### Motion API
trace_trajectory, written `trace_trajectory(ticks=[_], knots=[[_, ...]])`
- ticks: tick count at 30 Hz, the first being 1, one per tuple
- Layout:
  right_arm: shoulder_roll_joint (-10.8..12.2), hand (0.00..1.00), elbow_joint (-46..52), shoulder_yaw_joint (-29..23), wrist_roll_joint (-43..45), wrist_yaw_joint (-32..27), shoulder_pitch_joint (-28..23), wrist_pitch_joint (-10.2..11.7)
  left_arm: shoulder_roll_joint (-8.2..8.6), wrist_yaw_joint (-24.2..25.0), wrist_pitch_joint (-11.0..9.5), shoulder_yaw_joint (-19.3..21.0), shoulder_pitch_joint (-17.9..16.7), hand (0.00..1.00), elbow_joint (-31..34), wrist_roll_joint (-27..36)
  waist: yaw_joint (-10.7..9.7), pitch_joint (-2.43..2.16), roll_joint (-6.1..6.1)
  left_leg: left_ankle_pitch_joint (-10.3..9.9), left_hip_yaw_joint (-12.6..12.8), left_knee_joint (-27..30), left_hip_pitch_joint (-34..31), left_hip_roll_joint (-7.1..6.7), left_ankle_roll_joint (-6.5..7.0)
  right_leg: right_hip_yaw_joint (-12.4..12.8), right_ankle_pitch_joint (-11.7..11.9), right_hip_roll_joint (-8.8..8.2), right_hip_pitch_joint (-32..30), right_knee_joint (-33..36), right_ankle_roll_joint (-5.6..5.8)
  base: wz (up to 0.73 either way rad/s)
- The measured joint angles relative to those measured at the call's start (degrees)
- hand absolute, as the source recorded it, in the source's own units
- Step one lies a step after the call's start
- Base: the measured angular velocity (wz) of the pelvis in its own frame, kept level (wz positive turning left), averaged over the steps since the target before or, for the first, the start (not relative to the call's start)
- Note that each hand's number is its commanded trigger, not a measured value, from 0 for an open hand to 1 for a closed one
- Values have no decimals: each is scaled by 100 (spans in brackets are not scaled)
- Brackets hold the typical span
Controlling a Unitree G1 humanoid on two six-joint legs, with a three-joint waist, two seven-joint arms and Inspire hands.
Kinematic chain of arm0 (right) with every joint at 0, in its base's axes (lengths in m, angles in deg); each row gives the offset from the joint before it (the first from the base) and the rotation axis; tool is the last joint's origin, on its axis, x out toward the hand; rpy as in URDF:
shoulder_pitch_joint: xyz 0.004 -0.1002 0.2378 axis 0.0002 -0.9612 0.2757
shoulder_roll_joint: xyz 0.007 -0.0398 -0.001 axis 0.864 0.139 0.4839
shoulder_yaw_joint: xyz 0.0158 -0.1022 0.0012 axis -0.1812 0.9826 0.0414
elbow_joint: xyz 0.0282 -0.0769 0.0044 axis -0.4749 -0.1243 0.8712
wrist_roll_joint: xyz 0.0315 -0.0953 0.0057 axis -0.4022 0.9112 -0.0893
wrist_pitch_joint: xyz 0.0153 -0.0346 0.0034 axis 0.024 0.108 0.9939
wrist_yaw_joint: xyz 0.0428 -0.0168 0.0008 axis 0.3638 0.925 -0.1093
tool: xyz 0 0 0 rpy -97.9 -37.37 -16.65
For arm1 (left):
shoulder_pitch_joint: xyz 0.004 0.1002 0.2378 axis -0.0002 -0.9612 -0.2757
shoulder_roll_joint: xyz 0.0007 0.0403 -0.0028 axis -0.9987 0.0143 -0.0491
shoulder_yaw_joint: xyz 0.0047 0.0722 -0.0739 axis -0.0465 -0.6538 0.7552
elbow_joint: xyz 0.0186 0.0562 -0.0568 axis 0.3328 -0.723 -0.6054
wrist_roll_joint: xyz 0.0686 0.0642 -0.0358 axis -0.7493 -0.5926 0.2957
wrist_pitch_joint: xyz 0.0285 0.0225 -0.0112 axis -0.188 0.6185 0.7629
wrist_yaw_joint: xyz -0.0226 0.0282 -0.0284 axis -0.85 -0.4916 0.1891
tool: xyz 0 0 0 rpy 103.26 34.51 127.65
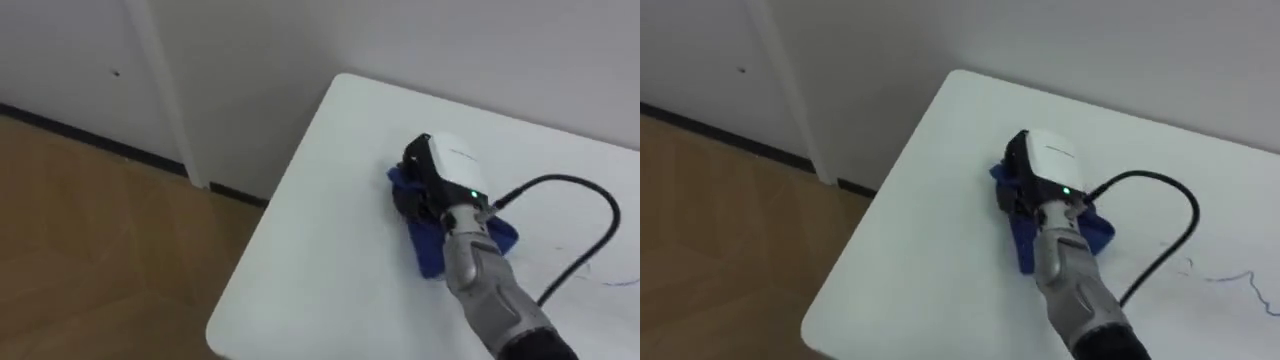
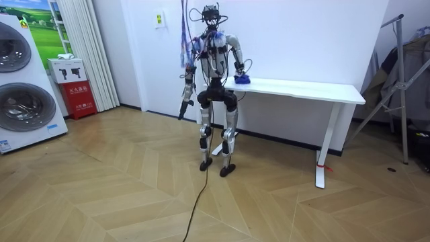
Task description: Wipe table
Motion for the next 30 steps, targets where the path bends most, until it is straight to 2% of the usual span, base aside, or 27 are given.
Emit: trace_trajectory(ticks=[1, 2, 3, 4, 5, 6, 8, 10, 12, 15, 17, 18, 19, 20, 21, 22, 23, 24, 25, 27, 28, 29, 30], knots=[[-7, 100, 2, -169, -1, -84, -154, 119, -3, -1, -3, 119, -32, 0, 50, -2, -65, -16, -24, 4, 38, -4, 3, -21, 7, 19, -15, -18, 35, -28, 24, 63], [-9, 100, -6, -473, -13, -300, -441, 298, -6, -5, -21, 339, -62, 0, 95, -59, -151, -15, -41, 5, 192, -10, 45, -37, 8, 64, -40, -60, 96, -34, 62, 30], [-22, 100, -29, -807, -30, -502, -720, 489, -22, -9, -53, 571, -85, 0, 89, -121, -204, -18, -50, 5, 272, -12, 102, -52, 8, 68, -42, -94, 152, -26, 66, 17], [-38, 100, -60, -958, -42, -589, -840, 580, -33, -9, -76, 697, -87, 0, 101, -175, -242, -19, -63, 5, 305, -15, 135, -64, 8, 67, -43, -93, 194, -37, 67, 9], [-65, 100, -151, -1301, -44, -726, -1080, 684, -102, -23, -118, 898, -93, 0, 106, -335, -350, -53, -93, 4, 323, -16, 174, -92, 8, 85, -48, -114, 253, -33, 76, 6], [-106, 100, -287, -1602, -66, -837, -1240, 720, -201, -29, -141, 993, -97, 0, 112, -427, -430, -79, -129, 3, 329, -22, 232, -123, 10, 163, -52, -135, 324, -26, 83, 0], [-196, 100, -574, -1984, -153, -907, -1312, 741, -240, -62, -239, 1223, -77, 0, 112, -496, -488, -100, -139, -2, 434, -30, 316, -143, 18, 248, -58, -168, 379, -27, 95, -24], [-354, 100, -825, -2154, -284, -914, -1306, 743, -243, -71, -353, 1242, -56, 0, 121, -491, -500, -128, -96, -63, 444, -15, 336, -141, 114, 223, -68, -171, 396, -25, 110, -32], [-441, 100, -888, -2149, -365, -914, -1295, 716, -211, -78, -422, 1170, -32, 0, 198, -490, -565, -133, -74, -151, 446, -18, 323, -141, 224, 212, -109, -167, 403, -24, 177, -8], [-403, 100, -874, -1888, -440, -906, -1058, 421, -154, -166, -418, 742, 195, 0, 102, -335, -469, -130, -48, -174, 550, -15, 372, -135, 248, 228, -102, -175, 353, -4, 194, -32], [-249, 100, -823, -1417, -245, -639, -593, -119, -5, -220, -375, 487, 394, 0, -31, -289, -2, -109, 44, -191, 761, -15, 410, -87, 246, 193, -125, -176, 147, 196, 220, -127], [-104, 100, -714, -1052, 2, -447, -274, -367, 33, -269, -356, 291, 500, 0, -215, -289, 203, -78, 123, -215, 763, 26, 405, -41, 247, 57, -94, -188, -8, 328, 153, -138], [18, 100, -598, -835, 124, -304, -137, -479, 33, -270, -327, 181, 541, 0, -284, -289, 250, -74, 137, -220, 755, 66, 375, -15, 241, -93, -77, -197, -100, 419, 121, -116], [236, 100, -355, -325, 332, -105, 94, -634, 28, -279, -312, -13, 652, 0, -421, -272, 426, -65, 159, -265, 800, 178, 282, 69, 216, -396, -63, -228, -331, 687, 83, -81], [433, 100, -238, 219, 455, 79, 384, -705, 13, -280, -316, -153, 762, 0, -456, -281, 666, -41, 138, -289, 944, 270, 195, 151, 192, -555, -97, -274, -562, 998, 32, -65], [526, 100, -238, 434, 468, 164, 565, -713, 11, -281, -334, -226, 844, 0, -490, -273, 773, -17, 144, -308, 977, 343, 144, 200, 181, -604, -114, -295, -663, 1161, 26, -31], [757, 100, -249, 675, 577, 291, 917, -698, 20, -281, -407, -296, 1022, 0, -634, -285, 1030, 31, 162, -367, 1032, 530, 11, 299, 151, -742, -247, -439, -892, 1705, 76, 6], [930, 100, -255, 784, 733, 295, 1188, -637, 5, -284, -483, -292, 1122, 0, -668, -332, 1278, 66, 135, -440, 1085, 742, -160, 358, 90, -917, -458, -837, -1051, 2374, 110, 21], [933, 100, -258, 812, 844, 292, 1308, -569, -18, -284, -511, -293, 1158, 0, -635, -333, 1379, 75, 110, -475, 1082, 850, -262, 390, 73, -942, -561, -1074, -1100, 2633, 138, 62], [915, 100, -455, 799, 869, 57, 1717, -435, -150, -287, -482, -272, 1174, 0, -604, -321, 1520, 80, 82, -518, 1076, 1186, -709, 587, -60, -868, -623, -1845, -1140, 3052, 203, 90], [901, 100, -566, 796, 788, -53, 1765, -422, -187, -286, -453, -272, 1162, 0, -624, -322, 1555, 78, 86, -515, 1067, 1227, -782, 643, -93, -822, -602, -1979, -1126, 3031, 238, 70], [838, 100, -853, 792, 643, -238, 1798, -416, -300, -284, -418, -273, 1122, 0, -629, -321, 1593, 59, 60, -522, 962, 1338, -923, 760, -188, -719, -541, -2169, -1061, 2790, 319, 47], [799, 100, -963, 777, 610, -313, 1743, -414, -358, -275, -402, -264, 1107, 0, -623, -321, 1555, 61, 63, -525, 818, 1410, -1001, 808, -244, -706, -491, -2225, -993, 2604, 358, 79]])
